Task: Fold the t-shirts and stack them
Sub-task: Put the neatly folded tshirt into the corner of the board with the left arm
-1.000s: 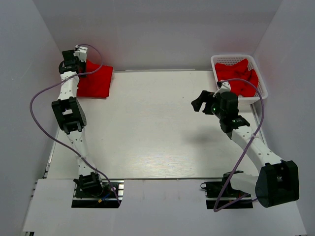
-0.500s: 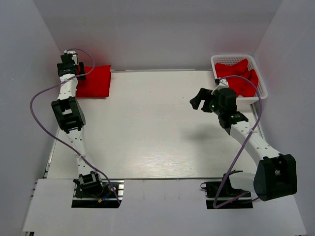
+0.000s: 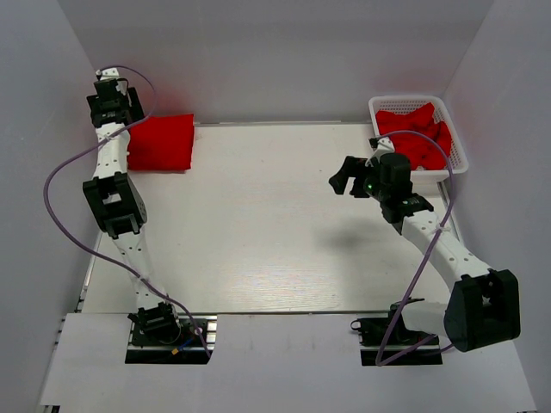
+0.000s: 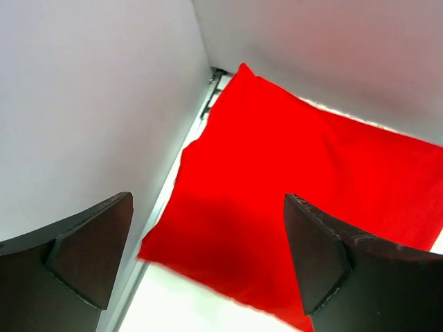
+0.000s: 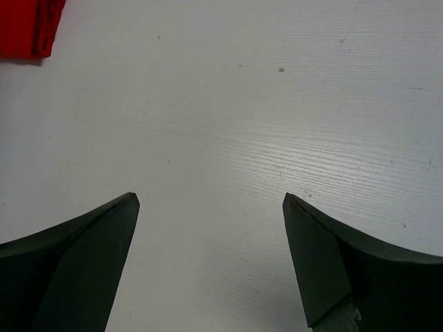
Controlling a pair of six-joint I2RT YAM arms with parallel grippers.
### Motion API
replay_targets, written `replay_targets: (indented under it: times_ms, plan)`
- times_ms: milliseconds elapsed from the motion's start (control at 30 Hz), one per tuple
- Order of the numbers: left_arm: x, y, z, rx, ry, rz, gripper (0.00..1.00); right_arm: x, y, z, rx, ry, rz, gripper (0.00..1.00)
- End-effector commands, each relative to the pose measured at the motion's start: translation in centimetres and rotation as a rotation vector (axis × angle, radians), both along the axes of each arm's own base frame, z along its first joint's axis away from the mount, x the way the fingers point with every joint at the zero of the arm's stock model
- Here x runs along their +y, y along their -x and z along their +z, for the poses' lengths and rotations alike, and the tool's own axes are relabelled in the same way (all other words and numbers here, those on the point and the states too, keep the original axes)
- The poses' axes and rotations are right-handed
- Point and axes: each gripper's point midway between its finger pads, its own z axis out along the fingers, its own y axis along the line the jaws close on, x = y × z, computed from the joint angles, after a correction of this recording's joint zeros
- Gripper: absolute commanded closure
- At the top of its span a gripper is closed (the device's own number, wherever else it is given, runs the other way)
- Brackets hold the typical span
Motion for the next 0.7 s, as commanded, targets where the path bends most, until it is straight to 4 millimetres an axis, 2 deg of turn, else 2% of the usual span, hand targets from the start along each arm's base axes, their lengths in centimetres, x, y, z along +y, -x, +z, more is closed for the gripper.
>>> replay_targets:
  times_ms: [0, 33, 100, 167, 200, 267, 400, 433, 467, 500, 533, 567, 667]
  plan:
    - [0.1, -1.2, -2.3, 0.009, 0.047, -0.015, 0.00, 0.0, -1.0, 1.4, -0.053, 0.029, 0.009, 0.10]
    - [0.1, -1.6, -4.3, 0.035, 0.059, -0.024, 0.00, 0.0, -1.2, 1.2, -0.048, 0.032, 0.009, 0.10]
    - [-0.2, -1.7, -6.3, 0.053, 0.109, -0.010, 0.00, 0.2, -1.7, 0.7, -0.035, 0.041, 0.011, 0.10]
    - [1.3, -1.1, -8.9, 0.086, 0.152, 0.061, 0.00, 0.3, -1.9, 0.1, -0.018, 0.043, 0.016, 0.10]
    - [0.9, -1.0, -9.2, 0.084, 0.193, 0.068, 0.00, 0.4, -2.0, -0.3, -0.009, 0.046, 0.019, 0.10]
    - [1.8, 0.1, -12.1, 0.125, 0.237, 0.079, 0.00, 0.5, -2.0, -0.9, 0.009, 0.046, 0.026, 0.10]
    - [2.6, 1.5, -14.7, 0.170, 0.289, 0.126, 0.00, 0.5, -1.9, -0.9, 0.011, 0.046, 0.029, 0.10]
    - [2.1, 1.9, -15.5, 0.191, 0.314, 0.122, 0.00, 0.6, -1.8, -1.0, 0.015, 0.044, 0.031, 0.10]
    - [2.4, 2.0, -15.5, 0.188, 0.327, 0.116, 0.00, 0.6, -1.7, -0.8, 0.008, 0.044, 0.032, 0.10]
    - [1.5, 2.0, -16.1, 0.199, 0.359, 0.082, 0.00, 0.5, -1.7, -0.3, -0.002, 0.041, 0.030, 0.10]
    - [1.2, 1.8, -15.5, 0.184, 0.373, 0.072, 0.00, 0.5, -1.7, -0.1, -0.007, 0.038, 0.029, 0.10]
    - [1.0, 1.6, -14.2, 0.163, 0.376, 0.055, 0.00, 0.4, -1.1, -0.6, 0.022, 0.045, 0.034, 0.10]
    - [0.1, 1.2, -10.6, 0.104, 0.387, 0.003, 0.00, 0.2, -0.6, 1.0, -0.002, 0.035, 0.035, 0.10]
